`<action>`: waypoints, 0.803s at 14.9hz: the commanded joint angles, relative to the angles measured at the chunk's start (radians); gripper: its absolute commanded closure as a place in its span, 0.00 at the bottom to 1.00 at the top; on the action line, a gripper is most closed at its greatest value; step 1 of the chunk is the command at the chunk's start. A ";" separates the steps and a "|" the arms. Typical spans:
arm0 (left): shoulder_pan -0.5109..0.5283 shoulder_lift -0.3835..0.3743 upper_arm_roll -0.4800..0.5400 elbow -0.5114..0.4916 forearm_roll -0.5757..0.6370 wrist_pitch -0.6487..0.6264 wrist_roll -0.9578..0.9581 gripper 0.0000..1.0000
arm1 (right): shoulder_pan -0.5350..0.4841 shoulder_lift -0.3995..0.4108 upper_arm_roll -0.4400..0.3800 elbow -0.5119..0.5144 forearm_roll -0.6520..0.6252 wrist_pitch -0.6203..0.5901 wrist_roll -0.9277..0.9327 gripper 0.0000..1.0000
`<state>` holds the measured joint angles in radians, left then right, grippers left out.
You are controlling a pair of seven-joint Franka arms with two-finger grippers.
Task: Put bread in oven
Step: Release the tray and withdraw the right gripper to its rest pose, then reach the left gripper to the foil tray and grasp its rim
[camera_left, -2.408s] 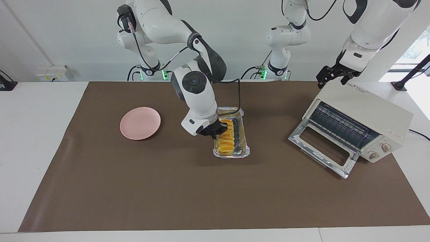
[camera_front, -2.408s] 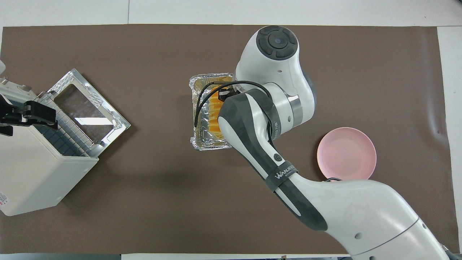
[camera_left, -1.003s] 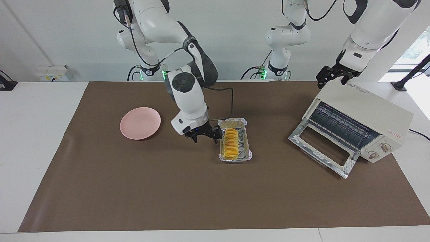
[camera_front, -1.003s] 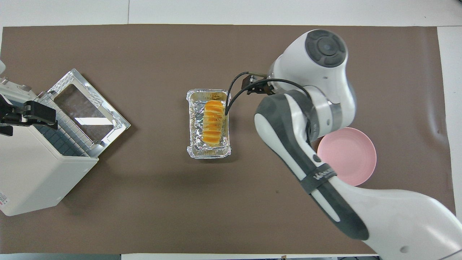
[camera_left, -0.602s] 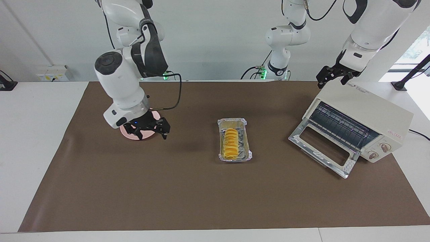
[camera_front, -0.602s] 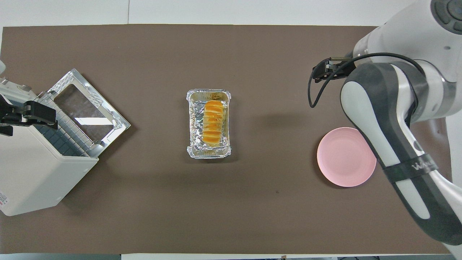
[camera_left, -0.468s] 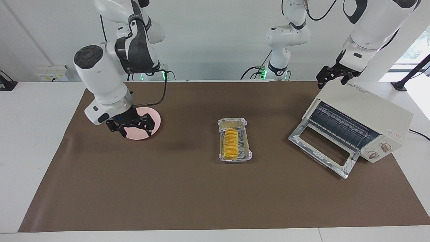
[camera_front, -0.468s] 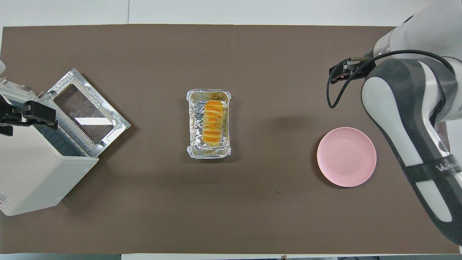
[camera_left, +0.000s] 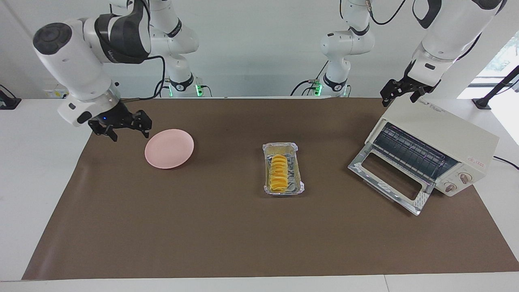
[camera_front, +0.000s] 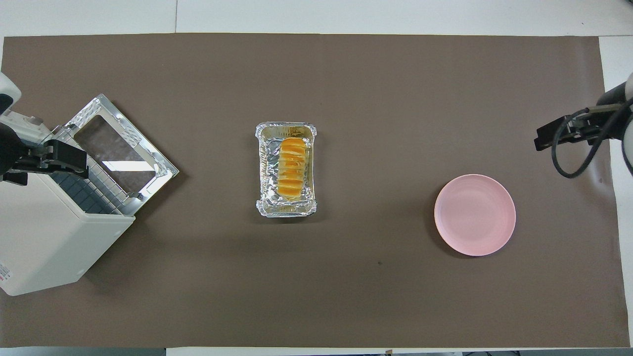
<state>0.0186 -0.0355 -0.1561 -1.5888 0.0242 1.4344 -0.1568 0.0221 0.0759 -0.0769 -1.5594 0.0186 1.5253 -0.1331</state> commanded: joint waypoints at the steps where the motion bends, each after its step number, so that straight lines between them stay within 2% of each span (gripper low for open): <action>1: -0.040 -0.021 0.000 -0.017 -0.013 -0.008 -0.001 0.00 | -0.028 -0.109 0.025 -0.111 -0.017 -0.039 -0.010 0.00; 4: -0.063 -0.020 -0.003 -0.040 -0.015 0.084 -0.003 0.00 | -0.088 -0.152 0.057 -0.169 -0.020 -0.030 -0.020 0.00; 6: -0.115 0.011 -0.005 -0.063 -0.018 0.154 -0.010 0.00 | -0.100 -0.156 0.078 -0.177 -0.052 -0.025 -0.033 0.00; 9: -0.155 0.063 -0.005 -0.199 -0.016 0.367 -0.053 0.00 | -0.102 -0.150 0.092 -0.168 -0.071 -0.001 -0.033 0.00; 10: -0.175 0.089 -0.005 -0.233 -0.016 0.439 -0.062 0.00 | -0.105 -0.146 0.092 -0.160 -0.071 -0.001 -0.031 0.00; 12: -0.274 0.204 -0.002 -0.208 -0.007 0.558 -0.198 0.00 | -0.105 -0.142 0.094 -0.137 -0.068 0.004 -0.017 0.00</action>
<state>-0.1683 0.0872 -0.1731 -1.8026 0.0177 1.8948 -0.2507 -0.0594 -0.0552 -0.0013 -1.7006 -0.0340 1.5141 -0.1452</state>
